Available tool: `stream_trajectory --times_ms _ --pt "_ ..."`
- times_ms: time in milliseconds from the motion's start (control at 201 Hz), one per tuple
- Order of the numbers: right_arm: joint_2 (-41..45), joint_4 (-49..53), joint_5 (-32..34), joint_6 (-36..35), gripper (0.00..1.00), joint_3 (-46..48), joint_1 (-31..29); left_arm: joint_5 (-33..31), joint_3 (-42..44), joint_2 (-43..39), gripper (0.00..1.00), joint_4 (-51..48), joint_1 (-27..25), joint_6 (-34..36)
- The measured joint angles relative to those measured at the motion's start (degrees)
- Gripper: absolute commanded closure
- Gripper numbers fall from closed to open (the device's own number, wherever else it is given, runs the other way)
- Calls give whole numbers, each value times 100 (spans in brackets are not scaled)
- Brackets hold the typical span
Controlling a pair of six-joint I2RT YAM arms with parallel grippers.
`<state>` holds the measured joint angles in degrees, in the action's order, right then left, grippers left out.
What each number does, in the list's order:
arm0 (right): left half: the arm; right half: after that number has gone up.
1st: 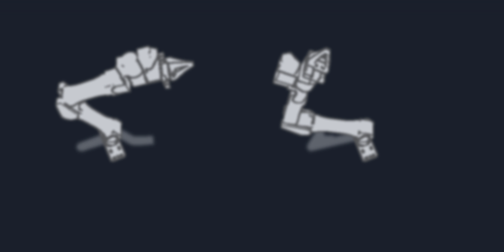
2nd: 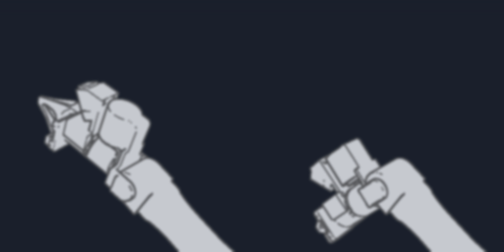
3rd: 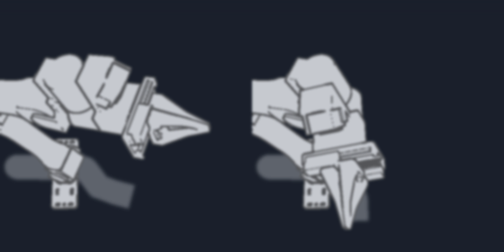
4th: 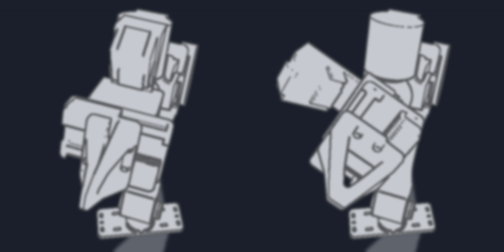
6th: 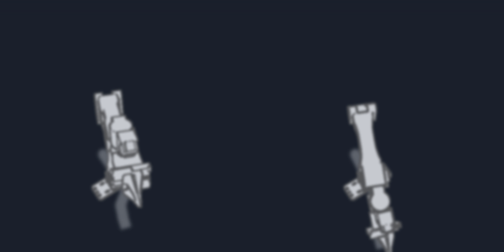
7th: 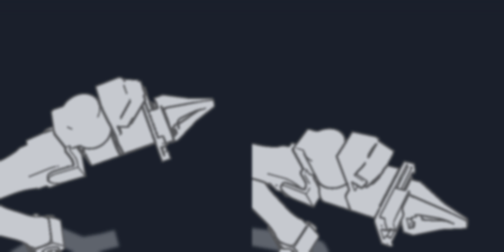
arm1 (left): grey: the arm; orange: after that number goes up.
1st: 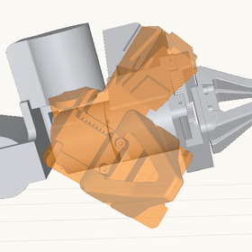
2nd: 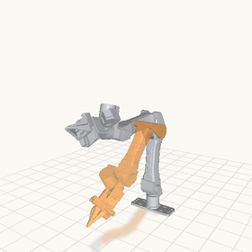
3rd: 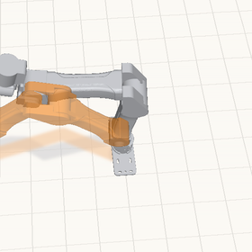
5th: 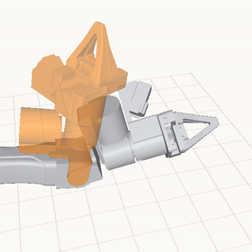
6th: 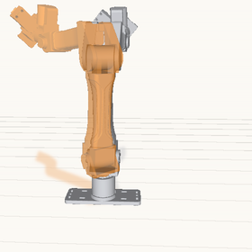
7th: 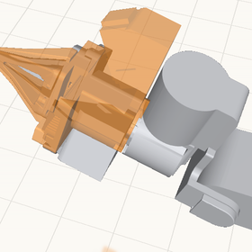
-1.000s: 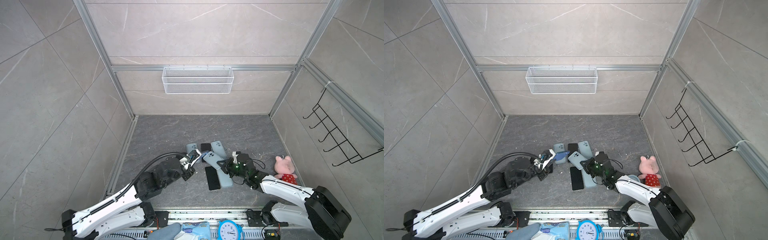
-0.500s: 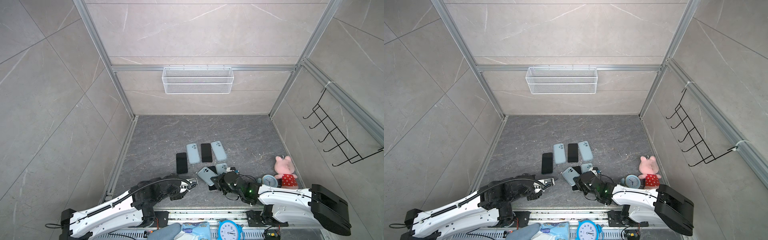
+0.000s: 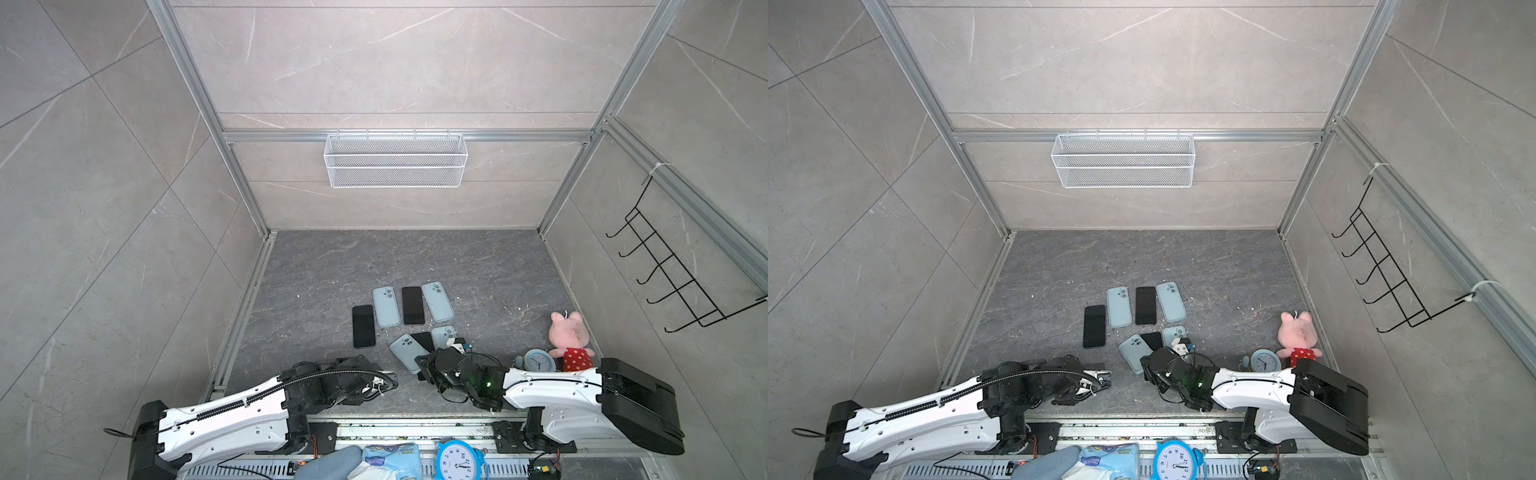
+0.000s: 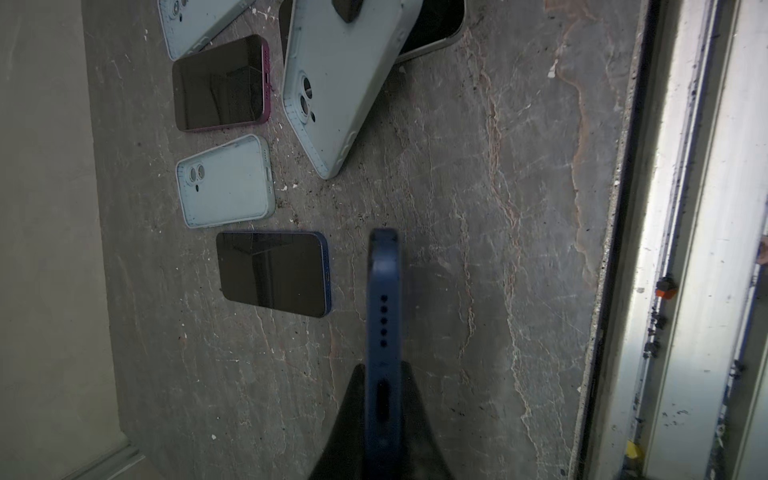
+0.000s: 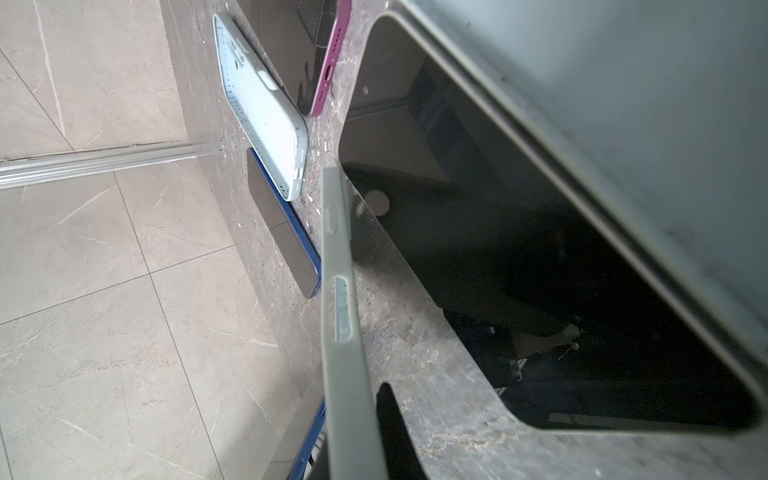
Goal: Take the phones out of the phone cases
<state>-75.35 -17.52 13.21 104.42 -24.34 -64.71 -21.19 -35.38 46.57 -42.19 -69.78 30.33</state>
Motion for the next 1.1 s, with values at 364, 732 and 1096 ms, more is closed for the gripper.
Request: stream_trajectory --times_ms 364,732,1096 --pt "-378 -400 -28 120 100 -13 -149 -190 675 -144 100 1060 409 1023" --pt "-962 -256 737 605 100 -662 -575 396 1056 -710 100 1266 1099 1777" --pt "-1637 -157 1388 1165 93 -1049 -931 752 1005 -809 81 658 1132 1875"
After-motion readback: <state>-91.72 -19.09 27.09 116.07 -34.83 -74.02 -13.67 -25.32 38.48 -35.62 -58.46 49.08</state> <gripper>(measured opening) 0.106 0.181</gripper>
